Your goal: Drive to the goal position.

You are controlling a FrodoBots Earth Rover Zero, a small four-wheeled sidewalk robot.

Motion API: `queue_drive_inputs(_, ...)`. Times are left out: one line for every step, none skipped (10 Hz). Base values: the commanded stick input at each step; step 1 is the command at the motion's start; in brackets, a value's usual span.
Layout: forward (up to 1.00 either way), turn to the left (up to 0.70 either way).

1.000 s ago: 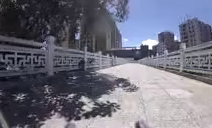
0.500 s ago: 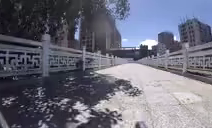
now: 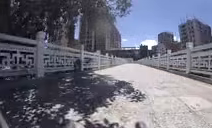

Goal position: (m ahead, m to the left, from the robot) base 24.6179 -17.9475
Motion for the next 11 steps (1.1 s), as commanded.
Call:
queue_drive_inputs(0.45, 0.00)
queue_drive_inputs(0.45, 0.00)
queue_drive_inputs(0.45, 0.00)
queue_drive_inputs(0.45, 0.00)
queue_drive_inputs(0.45, 0.00)
queue_drive_inputs(0.45, 0.00)
queue_drive_inputs(0.45, 0.00)
queue_drive_inputs(0.45, 0.00)
queue_drive_inputs(0.45, 0.00)
queue_drive_inputs(0.45, 0.00)
queue_drive_inputs(0.45, 0.00)
